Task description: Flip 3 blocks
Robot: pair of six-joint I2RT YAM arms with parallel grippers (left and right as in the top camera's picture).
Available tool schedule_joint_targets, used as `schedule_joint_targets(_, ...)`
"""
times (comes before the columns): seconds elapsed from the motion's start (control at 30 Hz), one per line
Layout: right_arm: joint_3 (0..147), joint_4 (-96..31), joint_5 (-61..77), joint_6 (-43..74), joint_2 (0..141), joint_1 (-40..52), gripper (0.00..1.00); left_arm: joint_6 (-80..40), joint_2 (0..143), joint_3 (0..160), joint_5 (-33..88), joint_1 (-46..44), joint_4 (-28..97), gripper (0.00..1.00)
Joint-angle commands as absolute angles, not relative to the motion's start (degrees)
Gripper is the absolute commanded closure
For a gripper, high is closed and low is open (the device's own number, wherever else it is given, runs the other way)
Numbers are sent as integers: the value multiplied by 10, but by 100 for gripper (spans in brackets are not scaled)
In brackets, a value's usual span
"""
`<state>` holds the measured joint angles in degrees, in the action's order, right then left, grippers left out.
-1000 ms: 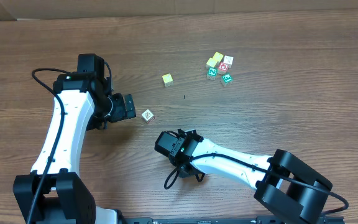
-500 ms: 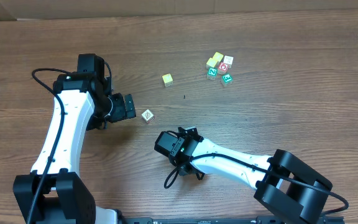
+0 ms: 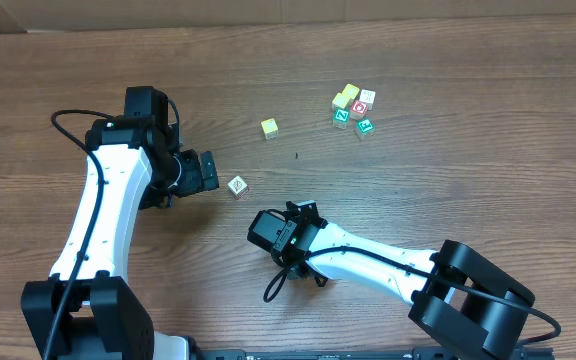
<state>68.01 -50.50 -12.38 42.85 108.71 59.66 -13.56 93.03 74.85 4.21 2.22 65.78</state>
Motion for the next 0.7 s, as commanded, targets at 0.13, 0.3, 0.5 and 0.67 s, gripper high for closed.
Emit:
schedule_joint_targets(0.13, 678, -500, -145, 435, 1081, 597, 91, -133, 934, 761, 39, 19, 657, 0)
schedule_joint_targets(0.3, 678, -492, -145, 435, 1081, 597, 90, -133, 934, 761, 39, 19, 657, 0)
schedule_joint_targets(0.5, 678, -495, -136, 434, 1081, 597, 94, -133, 934, 761, 39, 19, 657, 0)
schedule_joint_targets(0.67, 716, -535, -105, 432, 1080, 594, 96, -133, 934, 761, 39, 19, 658, 0)
